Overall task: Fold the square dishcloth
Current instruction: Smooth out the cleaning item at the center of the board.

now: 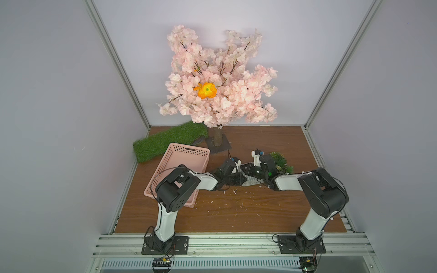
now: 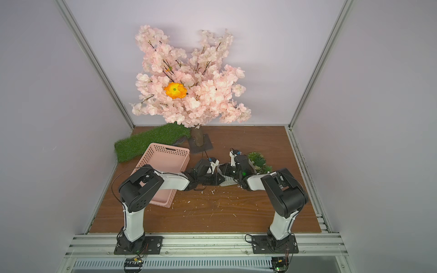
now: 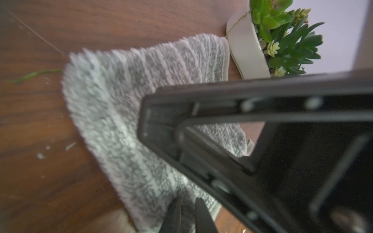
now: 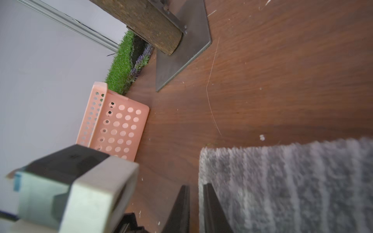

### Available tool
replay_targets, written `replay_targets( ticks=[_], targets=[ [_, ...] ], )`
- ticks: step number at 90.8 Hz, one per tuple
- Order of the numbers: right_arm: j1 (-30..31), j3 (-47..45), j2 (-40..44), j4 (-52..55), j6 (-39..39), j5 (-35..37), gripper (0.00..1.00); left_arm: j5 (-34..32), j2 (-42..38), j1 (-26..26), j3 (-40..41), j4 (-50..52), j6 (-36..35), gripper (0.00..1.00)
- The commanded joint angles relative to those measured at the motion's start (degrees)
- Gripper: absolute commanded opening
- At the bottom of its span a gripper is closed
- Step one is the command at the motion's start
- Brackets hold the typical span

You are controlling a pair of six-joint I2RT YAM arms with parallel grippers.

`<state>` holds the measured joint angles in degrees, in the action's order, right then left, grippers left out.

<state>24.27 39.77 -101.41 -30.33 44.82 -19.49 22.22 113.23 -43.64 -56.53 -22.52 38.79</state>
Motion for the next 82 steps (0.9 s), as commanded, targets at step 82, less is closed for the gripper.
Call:
replay_targets(
  ticks=[82],
  targets=[
    [-8.98,6.79,-8.37,-0.87,-6.44,6.5,0.15,-1.52,-1.35,2.91,-0.02,4.66,-1.65,0.23]
  ],
)
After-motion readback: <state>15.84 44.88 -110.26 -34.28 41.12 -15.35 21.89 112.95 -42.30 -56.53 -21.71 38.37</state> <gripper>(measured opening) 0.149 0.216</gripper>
